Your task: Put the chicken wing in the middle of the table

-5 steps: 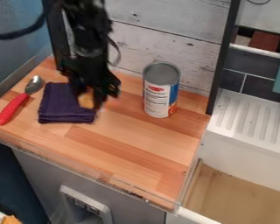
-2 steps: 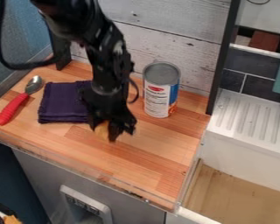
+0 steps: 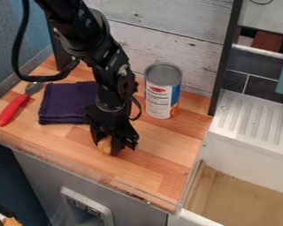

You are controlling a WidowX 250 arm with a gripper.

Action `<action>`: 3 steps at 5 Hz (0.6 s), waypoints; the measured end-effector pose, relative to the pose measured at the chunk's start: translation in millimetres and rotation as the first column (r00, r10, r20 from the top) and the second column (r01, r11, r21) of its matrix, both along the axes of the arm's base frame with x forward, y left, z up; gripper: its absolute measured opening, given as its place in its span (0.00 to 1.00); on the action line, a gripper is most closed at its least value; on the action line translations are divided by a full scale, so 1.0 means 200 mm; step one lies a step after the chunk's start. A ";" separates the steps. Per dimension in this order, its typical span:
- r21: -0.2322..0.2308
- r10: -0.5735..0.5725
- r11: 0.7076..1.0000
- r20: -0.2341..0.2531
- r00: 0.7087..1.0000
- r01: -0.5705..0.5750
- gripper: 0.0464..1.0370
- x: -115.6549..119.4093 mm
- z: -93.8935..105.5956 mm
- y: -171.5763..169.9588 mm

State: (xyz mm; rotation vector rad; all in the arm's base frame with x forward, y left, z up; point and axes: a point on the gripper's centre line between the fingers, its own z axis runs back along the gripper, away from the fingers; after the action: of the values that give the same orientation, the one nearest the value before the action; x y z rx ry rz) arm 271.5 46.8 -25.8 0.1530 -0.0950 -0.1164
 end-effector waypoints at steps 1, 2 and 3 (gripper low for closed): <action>-0.007 -0.008 1.000 -0.009 1.000 0.008 0.49 0.00 -0.03 -0.01; -0.021 -0.008 1.000 -0.009 1.000 0.008 0.56 0.00 -0.03 -0.02; -0.032 -0.018 0.999 -0.021 1.000 0.018 0.86 0.01 -0.04 -0.03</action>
State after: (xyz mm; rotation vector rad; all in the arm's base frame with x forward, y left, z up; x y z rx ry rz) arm 273.6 41.6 -33.3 0.1193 -0.0768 -0.1344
